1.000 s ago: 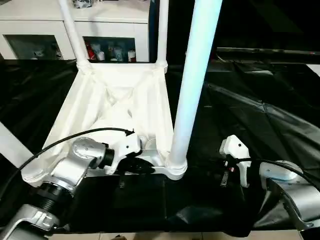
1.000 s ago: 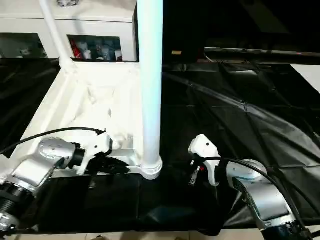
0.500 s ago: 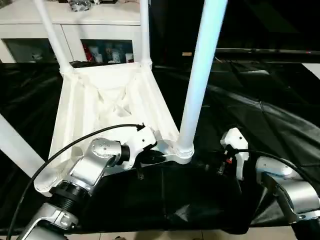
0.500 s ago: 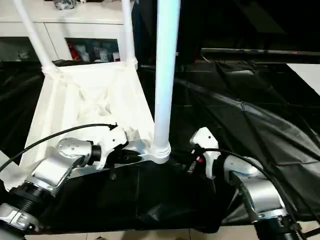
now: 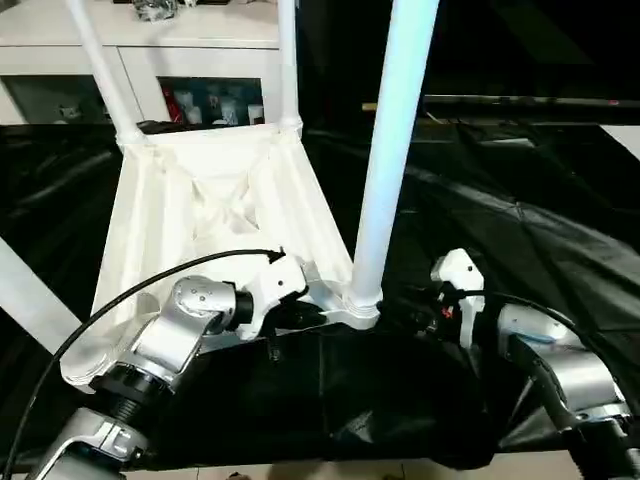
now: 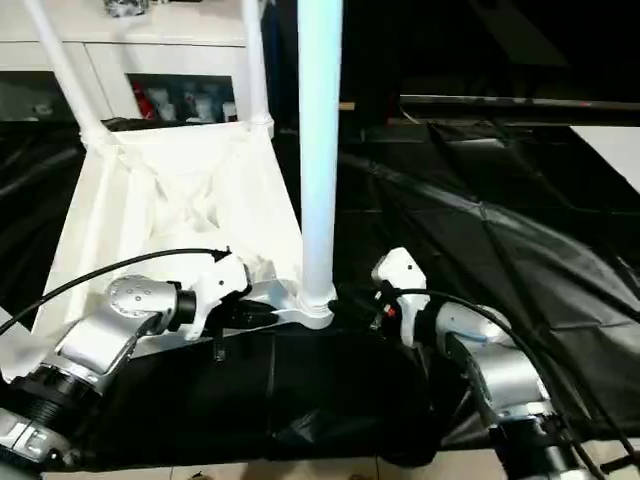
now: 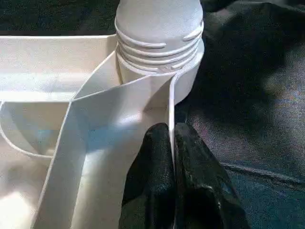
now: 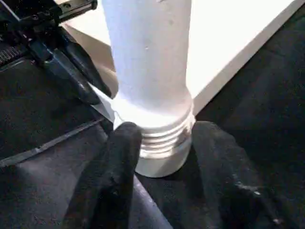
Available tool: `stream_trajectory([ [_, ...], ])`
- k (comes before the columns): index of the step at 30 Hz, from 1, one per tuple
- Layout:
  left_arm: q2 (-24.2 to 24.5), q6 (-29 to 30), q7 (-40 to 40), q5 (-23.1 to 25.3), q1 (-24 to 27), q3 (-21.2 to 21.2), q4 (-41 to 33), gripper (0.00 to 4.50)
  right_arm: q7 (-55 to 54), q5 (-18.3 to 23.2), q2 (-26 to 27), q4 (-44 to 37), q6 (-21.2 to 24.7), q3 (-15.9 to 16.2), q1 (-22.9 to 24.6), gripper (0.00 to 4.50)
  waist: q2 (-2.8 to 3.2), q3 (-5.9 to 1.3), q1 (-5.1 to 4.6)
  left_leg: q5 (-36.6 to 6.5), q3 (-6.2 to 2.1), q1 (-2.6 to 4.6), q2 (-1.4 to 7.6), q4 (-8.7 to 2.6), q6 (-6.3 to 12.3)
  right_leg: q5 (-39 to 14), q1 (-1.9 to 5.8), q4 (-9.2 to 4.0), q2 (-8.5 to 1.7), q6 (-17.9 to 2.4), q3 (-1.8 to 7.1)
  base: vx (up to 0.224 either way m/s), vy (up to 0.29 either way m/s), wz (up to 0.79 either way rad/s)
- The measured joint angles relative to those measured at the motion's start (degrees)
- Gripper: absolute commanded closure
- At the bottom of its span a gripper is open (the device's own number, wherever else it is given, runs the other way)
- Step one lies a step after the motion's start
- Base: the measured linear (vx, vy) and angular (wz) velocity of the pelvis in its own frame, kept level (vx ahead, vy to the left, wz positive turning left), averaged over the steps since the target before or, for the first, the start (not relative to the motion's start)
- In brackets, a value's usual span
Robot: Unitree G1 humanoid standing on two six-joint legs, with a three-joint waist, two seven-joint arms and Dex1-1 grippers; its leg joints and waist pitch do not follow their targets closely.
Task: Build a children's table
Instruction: Rotate leg to tighten
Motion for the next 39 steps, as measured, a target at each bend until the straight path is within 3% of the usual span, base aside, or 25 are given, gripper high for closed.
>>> stream_trajectory([
  [10,0.24,-0.92,-1.14,0.00,-0.32,-0.09,0.44,4.50,0.75,-0.79,0.76,1.26,-2.49,1.34,-1.25,1.47,-0.05,0.02,0.45,0.00,0.00,-0.04,-0.02,-0.01,0.00,0.00,-0.01,-0.02,-0.02,0.00,0.02,0.000,0.000,0.00],
  [14,0.09,-1.49,-1.17,0.07,-0.96,-0.23,1.65,4.50,-0.77,-3.93,1.75,3.80,-7.10,2.80,-2.81,1.38,-0.04,0.01,0.55,0.00,0.00,-0.03,-0.02,-0.02,0.00,0.00,-0.01,-0.01,-0.02,0.00,0.01,0.000,0.000,0.00],
  [21,0.20,-2.02,-1.15,0.39,-1.19,-0.12,2.59,4.50,-0.98,-4.49,3.29,6.54,-9.45,3.09,-3.81,1.38,-0.13,0.06,0.08,0.00,-0.01,-0.01,-0.02,0.00,0.00,0.00,-0.03,-0.06,-0.02,0.00,0.00,0.000,0.000,0.00],
  [24,0.45,-2.46,-1.17,0.39,-1.19,-0.11,2.70,4.50,-0.64,-4.48,3.58,7.73,-10.39,3.09,-4.27,1.72,-0.25,0.09,-0.04,0.00,-0.02,0.00,-0.02,0.00,0.00,0.00,-0.04,-0.07,-0.02,0.00,0.00,0.000,0.000,0.00],
  [39,0.95,-3.35,-1.47,0.48,-1.30,0.31,3.46,4.50,1.17,-3.44,4.64,10.69,-13.91,2.34,-5.66,2.46,-0.41,0.08,-0.48,0.00,-0.10,0.01,-0.02,-0.01,0.00,0.00,-0.07,-0.17,-0.03,0.00,-0.08,0.000,0.000,0.00],
])
